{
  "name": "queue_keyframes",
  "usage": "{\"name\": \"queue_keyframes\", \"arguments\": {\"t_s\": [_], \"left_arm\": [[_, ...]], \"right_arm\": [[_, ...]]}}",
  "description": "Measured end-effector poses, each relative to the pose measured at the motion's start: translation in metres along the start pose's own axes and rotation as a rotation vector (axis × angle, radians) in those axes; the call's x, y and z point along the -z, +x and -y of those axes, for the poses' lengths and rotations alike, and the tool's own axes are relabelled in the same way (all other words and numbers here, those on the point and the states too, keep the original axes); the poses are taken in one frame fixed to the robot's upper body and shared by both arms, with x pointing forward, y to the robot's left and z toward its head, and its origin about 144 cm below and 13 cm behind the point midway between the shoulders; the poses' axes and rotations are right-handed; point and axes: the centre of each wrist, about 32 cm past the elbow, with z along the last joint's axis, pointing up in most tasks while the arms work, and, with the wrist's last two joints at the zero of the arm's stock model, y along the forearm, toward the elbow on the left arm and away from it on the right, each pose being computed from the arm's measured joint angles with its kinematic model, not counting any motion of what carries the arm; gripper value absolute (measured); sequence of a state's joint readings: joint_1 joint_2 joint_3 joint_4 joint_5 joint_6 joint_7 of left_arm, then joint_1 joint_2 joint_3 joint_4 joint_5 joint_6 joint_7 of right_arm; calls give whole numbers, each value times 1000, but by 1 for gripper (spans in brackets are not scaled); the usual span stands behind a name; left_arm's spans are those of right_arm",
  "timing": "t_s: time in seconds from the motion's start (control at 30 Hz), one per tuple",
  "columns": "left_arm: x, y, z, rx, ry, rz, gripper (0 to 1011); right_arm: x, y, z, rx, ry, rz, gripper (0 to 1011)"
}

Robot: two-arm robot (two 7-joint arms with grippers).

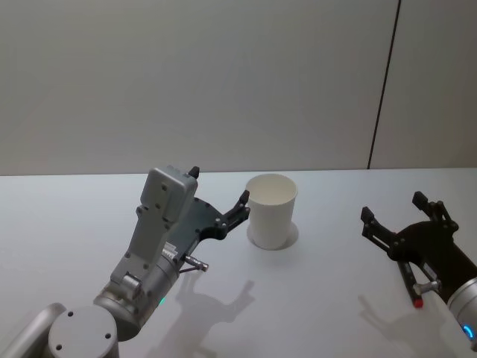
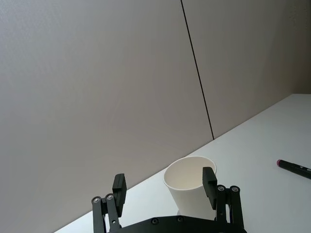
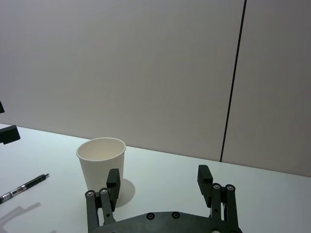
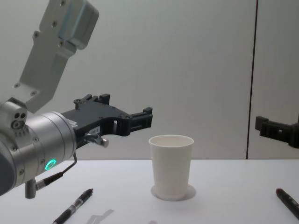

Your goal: Place the pen into the pen holder.

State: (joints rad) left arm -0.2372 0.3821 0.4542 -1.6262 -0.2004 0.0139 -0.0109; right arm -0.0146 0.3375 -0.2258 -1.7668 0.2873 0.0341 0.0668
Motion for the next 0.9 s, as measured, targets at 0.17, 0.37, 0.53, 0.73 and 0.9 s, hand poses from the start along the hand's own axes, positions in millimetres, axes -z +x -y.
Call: {"name": "queue_keyframes", "arguments": {"t_s": [0.17, 0.37, 0.53, 0.73, 0.9], "left_arm": [[0, 0, 0, 0, 0, 0, 1003], [0, 0, 0, 0, 0, 0, 1003], [0, 0, 0, 0, 0, 0, 1003], [0, 0, 0, 0, 0, 0, 1003], [0, 0, 0, 0, 0, 0, 1003]], "right_arm": [[0, 0, 0, 0, 0, 0, 1002], [0, 0, 0, 0, 0, 0, 1002], [0, 0, 0, 0, 0, 0, 1002], [0, 0, 0, 0, 0, 0, 1002], [0, 0, 0, 0, 0, 0, 1002]]}}
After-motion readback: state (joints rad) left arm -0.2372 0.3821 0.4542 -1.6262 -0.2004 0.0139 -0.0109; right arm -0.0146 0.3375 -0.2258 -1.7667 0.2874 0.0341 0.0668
